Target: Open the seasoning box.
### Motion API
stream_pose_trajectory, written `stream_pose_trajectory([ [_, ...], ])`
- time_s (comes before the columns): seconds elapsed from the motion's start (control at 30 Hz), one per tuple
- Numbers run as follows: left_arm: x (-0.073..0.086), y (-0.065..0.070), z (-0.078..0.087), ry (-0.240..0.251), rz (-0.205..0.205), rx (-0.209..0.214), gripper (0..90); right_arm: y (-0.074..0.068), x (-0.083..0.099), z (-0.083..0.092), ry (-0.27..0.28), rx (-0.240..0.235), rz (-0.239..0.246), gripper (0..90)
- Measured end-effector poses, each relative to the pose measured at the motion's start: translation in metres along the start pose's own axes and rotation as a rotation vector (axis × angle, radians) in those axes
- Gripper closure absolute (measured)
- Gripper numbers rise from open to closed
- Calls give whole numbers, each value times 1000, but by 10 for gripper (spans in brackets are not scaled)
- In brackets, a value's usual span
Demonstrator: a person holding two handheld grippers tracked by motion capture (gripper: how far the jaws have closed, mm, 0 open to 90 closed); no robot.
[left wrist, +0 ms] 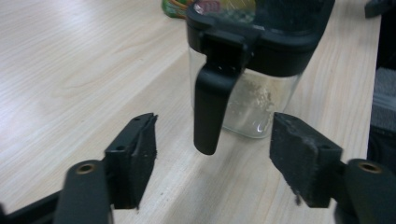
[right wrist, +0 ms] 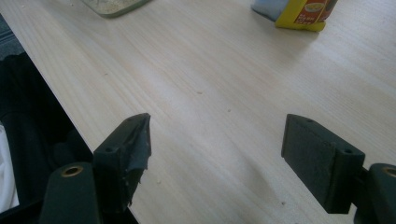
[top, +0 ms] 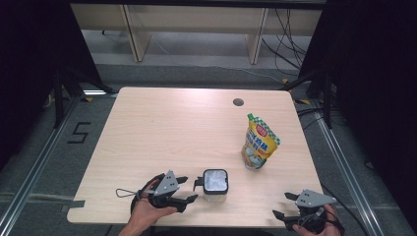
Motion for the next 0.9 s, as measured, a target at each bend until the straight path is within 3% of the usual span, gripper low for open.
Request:
stream_pose_trajectory([
  [0.03, -3, 1, 1, 20, 32, -6, 281, 0, 0, 0, 1, 3, 0, 251],
  [0.07, -6, 2, 4, 25, 22, -4, 280, 0, 0, 1, 2, 4, -6, 251],
  [0.1, -9, 4, 4, 33, 44, -1, 280, 0, 0, 1, 2, 4, -6, 251],
  [0.17, -13, 6, 7, 31, 44, -4, 278, 0, 0, 1, 1, 8, -6, 251],
  [0.2, -15, 5, 9, 24, 15, -2, 279, 0, 1, 1, -1, 9, -6, 251],
  [0.23, -16, 6, 9, 27, 41, -6, 280, 0, 1, 1, -1, 10, -6, 251],
  [0.37, -25, 7, 16, 48, 34, -20, 318, 0, 1, 1, -4, 5, -18, 251],
  [0.47, -32, 7, 20, 92, 41, -14, 460, 1, 2, 0, -6, 14, -13, 251],
  [0.5, -35, 7, 22, 102, 38, -1, 538, -2, 2, 0, -14, 5, -43, 251],
  [0.53, -36, 6, 23, 103, 19, 0, 592, 1, 2, 0, -11, 15, -14, 251],
  [0.57, -38, 6, 23, 111, 35, 3, 659, 1, 1, -1, -7, 12, -4, 251],
  [0.63, -42, 5, 22, 124, 29, 0, 772, -1, 0, 0, -8, 11, -5, 251],
  [0.67, -45, 4, 22, 139, 25, -6, 801, -3, 1, 0, -12, 12, -26, 251],
  [0.7, -47, 4, 21, 141, 19, -6, 838, -2, 1, 0, -7, 11, -6, 251],
  [0.77, -50, 4, 17, 144, 20, 2, 881, -2, 2, 2, -13, 13, -14, 251],
  [0.9, -50, 6, 9, 124, 1, 18, 893, -1, 3, 3, -6, 21, -7, 251],
])
Point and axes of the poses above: each handheld gripper's, and its own axes: z roughly backward along the jaws, x roughly out of its underside, y roughly to its right, the point moved 8 cm from there along -z, roughly forward along the jaws, and after that the axes turned 4 degrees about z, right-handed, at the moved point
